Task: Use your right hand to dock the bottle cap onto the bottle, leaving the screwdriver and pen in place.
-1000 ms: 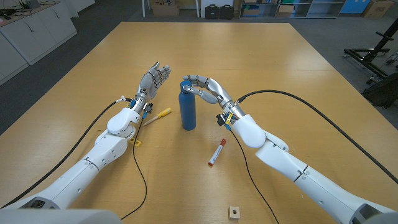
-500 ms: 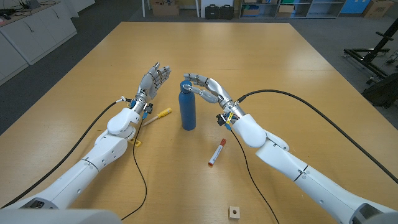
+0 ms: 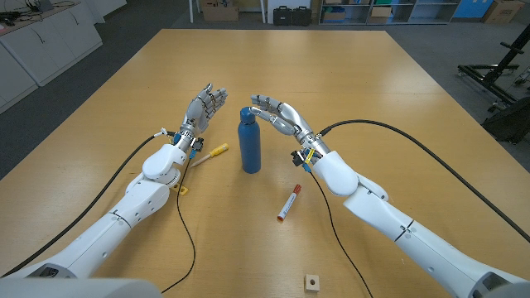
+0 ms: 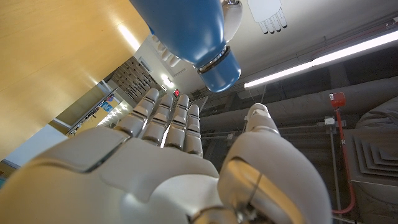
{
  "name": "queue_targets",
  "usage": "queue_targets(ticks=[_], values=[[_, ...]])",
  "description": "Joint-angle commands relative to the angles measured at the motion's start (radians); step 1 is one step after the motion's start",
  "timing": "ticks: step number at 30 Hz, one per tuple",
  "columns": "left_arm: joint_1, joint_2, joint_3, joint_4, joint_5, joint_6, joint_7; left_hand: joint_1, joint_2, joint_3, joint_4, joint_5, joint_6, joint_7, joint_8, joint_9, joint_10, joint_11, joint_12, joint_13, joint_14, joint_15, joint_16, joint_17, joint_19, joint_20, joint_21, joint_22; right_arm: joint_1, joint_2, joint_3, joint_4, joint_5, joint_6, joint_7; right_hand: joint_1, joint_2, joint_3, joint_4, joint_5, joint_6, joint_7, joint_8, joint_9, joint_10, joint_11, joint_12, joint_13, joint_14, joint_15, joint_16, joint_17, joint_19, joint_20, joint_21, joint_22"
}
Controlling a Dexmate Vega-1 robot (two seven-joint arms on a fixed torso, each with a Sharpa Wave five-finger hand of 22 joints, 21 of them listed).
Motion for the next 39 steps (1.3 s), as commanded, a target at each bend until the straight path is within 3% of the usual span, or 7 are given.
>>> queue_targets(ticks=[1,3,8,17,27,35,39], values=[[0.004,-0.003,0.002,-0.007,0.004,-0.006,0.002,0.0,0.006,0.001,-0.007,-0.003,0.006,-0.001,-0.002,0.003,0.005,0.002,-0.001,0.004,0.01,-0.004,0.001,0.002,-0.001,0.004,0.001,0.005,-0.034,-0.018,0.04,0.004,0.039,0.031,-0.015,-0.015,0.005,-0.001,0.006,0.001,-0.033,0.022,-0.005,-0.002,-0.011,0.013,0.003,0.0,0.006,-0.001,0.009,-0.001,0.007,-0.009,0.005,0.001],[0.004,-0.004,0.003,-0.008,0.005,-0.006,0.003,0.0,0.006,0.001,-0.007,-0.003,0.005,0.0,-0.003,0.003,0.007,0.002,-0.001,0.004,0.01,-0.004,0.001,0.002,-0.002,0.004,0.001,0.005,-0.043,-0.024,0.051,0.002,0.046,0.034,-0.018,-0.02,0.006,-0.003,0.007,0.001,-0.038,0.044,-0.003,-0.003,-0.016,0.022,0.003,-0.002,0.01,0.003,0.01,-0.003,0.015,-0.009,0.006,0.001],[0.003,-0.008,0.007,-0.01,0.011,-0.009,0.006,0.0,0.006,0.001,-0.007,-0.003,0.006,0.001,-0.003,0.003,0.007,0.001,-0.001,0.004,0.011,-0.004,0.002,0.002,-0.001,0.003,0.001,0.005,-0.073,-0.044,0.081,-0.006,0.068,0.04,-0.026,-0.026,0.008,-0.005,0.007,0.002,-0.039,0.065,0.002,-0.005,-0.012,0.036,0.007,-0.004,0.018,0.008,0.013,-0.005,0.029,-0.014,0.009,0.0],[0.032,-0.013,0.007,-0.04,0.03,-0.033,0.029,0.0,0.006,0.001,-0.007,-0.004,0.006,0.0,-0.003,0.003,0.005,0.001,-0.001,0.004,0.01,-0.005,0.001,0.002,-0.001,0.004,0.001,0.005,-0.149,-0.075,0.147,-0.013,0.112,0.081,-0.055,-0.031,0.011,-0.006,0.008,0.003,-0.047,0.075,0.002,-0.006,-0.027,0.043,0.003,-0.005,0.003,0.018,0.008,-0.007,0.024,-0.012,0.005,-0.001],[0.035,-0.033,0.018,-0.068,0.057,-0.015,0.083,0.0,0.006,0.0,-0.008,-0.004,0.003,-0.001,-0.005,0.003,0.004,0.0,-0.002,0.004,0.012,-0.005,0.001,0.002,0.002,0.005,0.002,0.005,-0.238,-0.104,0.233,0.017,0.235,0.178,-0.041,-0.038,0.014,-0.008,0.009,0.003,-0.048,0.078,0.006,-0.008,-0.034,0.051,0.003,-0.007,-0.012,0.026,0.003,-0.008,0.006,-0.003,-0.005,-0.002],[0.065,-0.015,0.009,-0.08,0.033,-0.03,0.055,-0.001,0.006,0.0,-0.008,-0.004,0.002,0.001,-0.005,0.003,0.002,-0.001,-0.003,0.004,0.011,-0.005,0.001,0.002,0.001,0.005,0.002,0.005,-0.244,-0.085,0.247,0.056,0.332,0.212,0.004,-0.045,0.016,-0.01,0.01,0.003,-0.041,0.077,0.01,-0.009,-0.035,0.057,0.005,-0.008,-0.018,0.026,0.002,-0.009,-0.005,-0.002,-0.01,-0.002],[0.074,-0.005,-0.005,-0.075,0.018,-0.053,0.032,-0.001,0.005,0.0,-0.008,-0.004,0.002,0.001,-0.006,0.003,0.003,0.0,-0.002,0.004,0.01,-0.005,0.001,0.002,0.001,0.005,0.001,0.005,-0.264,-0.089,0.266,0.037,0.299,0.186,-0.033,-0.05,0.016,-0.012,0.012,0.002,-0.041,0.076,0.01,-0.01,-0.038,0.057,0.005,-0.008,-0.028,0.025,-0.001,-0.009,-0.015,-0.002,-0.016,-0.002]])
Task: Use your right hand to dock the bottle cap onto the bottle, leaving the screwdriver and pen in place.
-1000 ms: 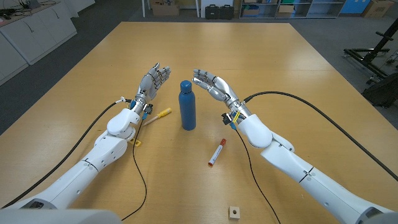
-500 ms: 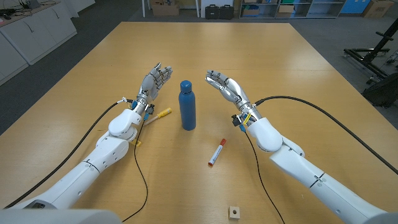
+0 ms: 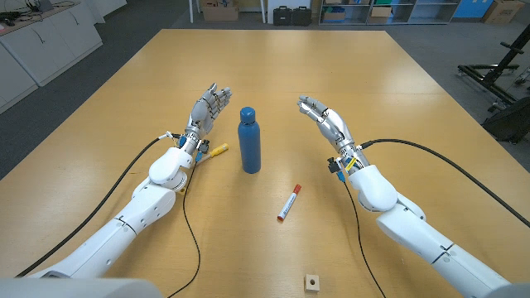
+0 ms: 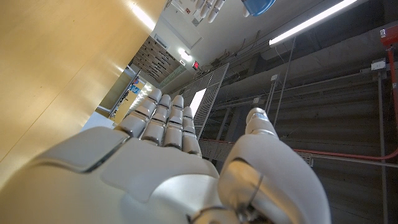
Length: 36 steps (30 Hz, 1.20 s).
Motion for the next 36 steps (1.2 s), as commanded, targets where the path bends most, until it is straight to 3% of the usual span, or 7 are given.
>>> queue_targets(ticks=[1,10,22,36], values=[[0.028,0.018,-0.021,-0.006,-0.027,-0.035,-0.034,-0.001,0.005,0.004,-0.004,-0.004,0.002,0.001,-0.006,0.003,0.003,-0.001,-0.002,0.004,0.01,-0.004,0.001,0.002,0.001,0.005,0.001,0.005,-0.051,-0.001,0.053,0.001,0.041,0.004,-0.018,-0.015,-0.001,-0.006,0.005,0.002,0.006,-0.004,0.006,-0.001,-0.006,0.001,0.004,0.001,-0.012,0.0,-0.002,0.001,-0.01,-0.001,-0.005,0.003],[0.01,-0.009,-0.007,0.037,-0.035,-0.063,-0.063,-0.001,0.006,0.004,-0.005,-0.004,-0.001,-0.001,-0.007,0.004,-0.002,-0.001,-0.004,0.004,0.008,-0.005,0.0,0.002,0.0,0.005,0.001,0.005,-0.107,-0.005,0.103,0.007,0.072,0.01,-0.034,-0.021,-0.001,-0.008,0.006,0.001,0.007,-0.013,0.008,-0.002,-0.008,-0.005,0.005,0.001,-0.016,-0.008,-0.001,0.0,-0.011,-0.003,-0.007,0.003],[-0.005,-0.035,0.003,0.078,-0.023,-0.057,-0.037,0.0,0.006,0.005,-0.006,-0.003,-0.013,0.0,-0.013,0.004,-0.015,0.004,-0.008,0.004,0.006,-0.005,-0.001,0.002,0.001,0.005,0.001,0.005,-0.051,0.021,0.106,0.159,0.17,0.053,0.043,-0.028,-0.002,-0.011,0.007,-0.001,0.008,-0.018,0.009,-0.002,-0.01,-0.012,0.006,0.0,-0.017,-0.01,0.0,0.0,-0.012,-0.003,-0.008,0.003],[0.004,-0.035,-0.002,0.074,-0.011,-0.056,-0.011,0.001,0.006,0.005,-0.008,-0.003,-0.019,-0.001,-0.016,0.004,-0.017,0.007,-0.008,0.004,-0.004,-0.011,-0.004,0.002,0.002,0.005,0.001,0.005,-0.04,0.035,0.105,0.236,0.209,0.093,0.075,-0.035,-0.002,-0.015,0.008,-0.002,0.005,-0.02,0.008,-0.003,-0.012,-0.012,0.008,0.0,-0.016,-0.009,0.002,-0.001,-0.011,-0.003,-0.01,0.003]])
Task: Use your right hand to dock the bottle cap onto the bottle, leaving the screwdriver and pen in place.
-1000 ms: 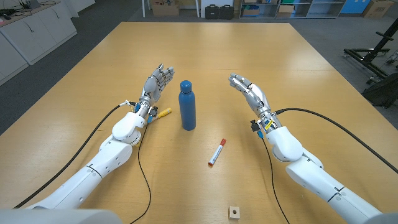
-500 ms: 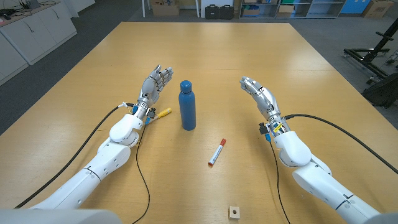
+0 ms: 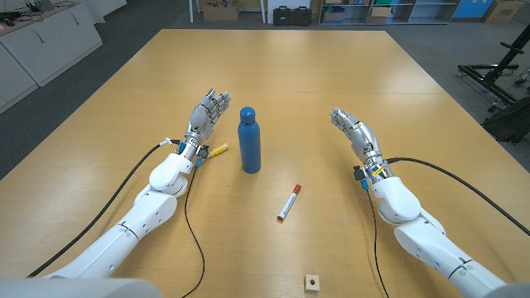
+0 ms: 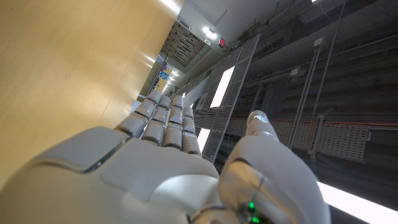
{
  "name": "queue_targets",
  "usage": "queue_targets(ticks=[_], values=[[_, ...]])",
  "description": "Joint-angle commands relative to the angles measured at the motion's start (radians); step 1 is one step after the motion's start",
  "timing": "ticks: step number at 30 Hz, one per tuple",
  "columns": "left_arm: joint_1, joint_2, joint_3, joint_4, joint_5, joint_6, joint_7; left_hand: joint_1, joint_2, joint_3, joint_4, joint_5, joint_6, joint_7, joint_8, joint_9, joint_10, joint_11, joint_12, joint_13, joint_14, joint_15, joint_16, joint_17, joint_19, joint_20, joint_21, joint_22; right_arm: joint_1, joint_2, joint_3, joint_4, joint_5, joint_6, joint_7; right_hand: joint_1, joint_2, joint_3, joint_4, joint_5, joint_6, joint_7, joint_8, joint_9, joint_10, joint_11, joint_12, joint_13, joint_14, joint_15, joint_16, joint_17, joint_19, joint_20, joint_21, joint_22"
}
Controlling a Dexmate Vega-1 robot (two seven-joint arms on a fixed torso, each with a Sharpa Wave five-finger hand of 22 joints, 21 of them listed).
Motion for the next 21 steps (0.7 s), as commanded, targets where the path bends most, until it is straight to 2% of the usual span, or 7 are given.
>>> queue_targets(ticks=[1,15,19,21], values=[[0.005,-0.002,-0.002,0.0,0.012,0.001,0.019,0.001,0.006,0.001,-0.003,-0.003,-0.001,-0.001,0.0,0.004,-0.005,0.001,0.0,0.004,-0.005,-0.011,-0.004,0.002,0.002,0.005,0.002,0.005,0.008,0.012,0.001,0.059,0.029,0.033,0.024,-0.012,-0.003,-0.004,0.003,-0.002,-0.001,-0.007,0.004,0.002,-0.003,-0.002,0.006,0.0,-0.003,0.001,0.003,-0.001,-0.004,0.0,-0.002,0.002],[0.0,0.0,-0.004,0.031,-0.003,-0.018,-0.016,0.002,0.006,0.001,-0.004,-0.003,0.001,-0.001,0.001,0.004,-0.003,0.0,0.001,0.004,-0.007,-0.011,-0.004,0.002,-0.001,0.002,0.0,0.005,-0.002,0.023,-0.015,0.032,0.0,0.009,-0.013,-0.019,-0.003,-0.007,0.004,-0.002,0.005,-0.008,0.007,0.001,0.0,-0.005,0.01,0.0,0.0,0.002,0.005,-0.002,-0.002,0.001,-0.003,0.002],[-0.019,-0.014,0.0,0.058,-0.005,-0.023,-0.021,0.002,0.006,0.001,-0.004,-0.003,0.003,0.0,0.001,0.004,0.001,0.001,0.003,0.004,-0.007,-0.011,-0.004,0.002,-0.001,0.002,0.0,0.005,0.016,0.032,-0.019,0.056,0.005,0.023,-0.005,-0.021,-0.003,-0.008,0.004,-0.002,0.006,-0.009,0.008,0.001,0.002,-0.004,0.011,0.0,0.001,0.001,0.006,-0.002,-0.002,0.002,-0.004,0.002],[-0.027,-0.023,-0.001,0.067,0.002,-0.039,-0.017,0.002,0.006,0.001,-0.004,-0.003,0.004,0.0,0.002,0.004,0.001,0.001,0.003,0.004,-0.006,-0.01,-0.004,0.002,-0.001,0.003,0.0,0.005,0.043,0.041,-0.022,0.087,0.018,0.043,0.015,-0.021,-0.003,-0.008,0.004,-0.002,0.007,-0.01,0.008,0.001,0.002,-0.005,0.011,0.0,0.003,0.001,0.007,-0.002,-0.002,0.003,-0.004,0.002]])
